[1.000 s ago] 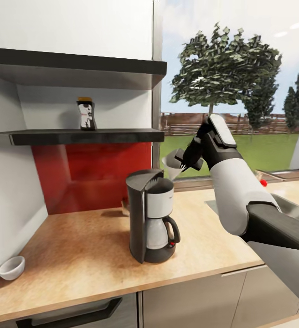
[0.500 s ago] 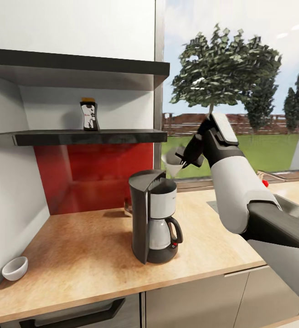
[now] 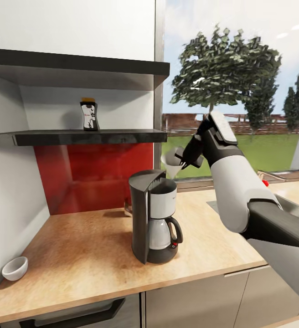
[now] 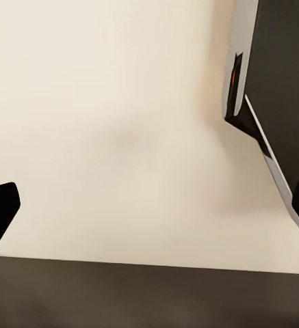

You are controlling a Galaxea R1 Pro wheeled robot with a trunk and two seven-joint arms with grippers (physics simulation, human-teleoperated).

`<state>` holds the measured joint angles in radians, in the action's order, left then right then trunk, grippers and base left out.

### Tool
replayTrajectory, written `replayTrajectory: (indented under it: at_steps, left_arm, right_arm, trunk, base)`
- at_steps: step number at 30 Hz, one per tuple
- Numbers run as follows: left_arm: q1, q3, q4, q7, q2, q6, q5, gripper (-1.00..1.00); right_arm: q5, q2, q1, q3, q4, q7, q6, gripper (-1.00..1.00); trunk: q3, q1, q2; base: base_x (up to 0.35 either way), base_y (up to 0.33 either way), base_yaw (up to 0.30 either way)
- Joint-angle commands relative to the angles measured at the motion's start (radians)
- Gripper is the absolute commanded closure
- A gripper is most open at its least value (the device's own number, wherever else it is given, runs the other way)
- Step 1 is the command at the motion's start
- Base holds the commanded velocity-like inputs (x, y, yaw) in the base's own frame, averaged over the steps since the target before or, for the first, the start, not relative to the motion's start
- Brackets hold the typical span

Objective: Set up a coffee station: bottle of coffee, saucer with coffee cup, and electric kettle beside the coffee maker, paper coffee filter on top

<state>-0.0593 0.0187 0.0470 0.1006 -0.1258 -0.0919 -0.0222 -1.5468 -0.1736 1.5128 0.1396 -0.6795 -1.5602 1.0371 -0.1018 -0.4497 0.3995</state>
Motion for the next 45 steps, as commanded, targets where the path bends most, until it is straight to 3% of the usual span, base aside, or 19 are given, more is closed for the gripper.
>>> replayTrajectory:
  at_steps: [1,18,40,45]
  left_arm:
    - [0.000,0.002,-0.001,0.002,0.000,-0.003,-0.002,-1.00]
    - [-0.011,0.006,-0.001,0.002,-0.012,-0.004,0.002,-1.00]
    - [-0.013,0.005,-0.001,0.004,-0.011,-0.004,0.002,-1.00]
    - [-0.014,0.006,-0.001,0.004,-0.010,-0.003,0.002,-1.00]
  right_arm:
    - [-0.007,-0.001,0.001,0.004,0.005,-0.010,0.005,1.00]
    - [-0.009,-0.001,0.045,0.006,0.122,-0.009,0.003,1.00]
    - [-0.007,-0.001,0.050,0.008,0.142,-0.009,0.003,1.00]
    - [-0.007,-0.001,0.095,0.008,0.171,-0.009,0.003,1.00]
  trunk:
    - [0.000,0.000,0.000]
    - [0.000,0.000,0.000]
    - [0.000,0.000,0.000]
    - [0.000,0.000,0.000]
  base:
    - [0.000,0.000,0.000]
    - [0.000,0.050,0.000]
    - [0.000,0.014,0.000]
    - [0.000,0.000,0.000]
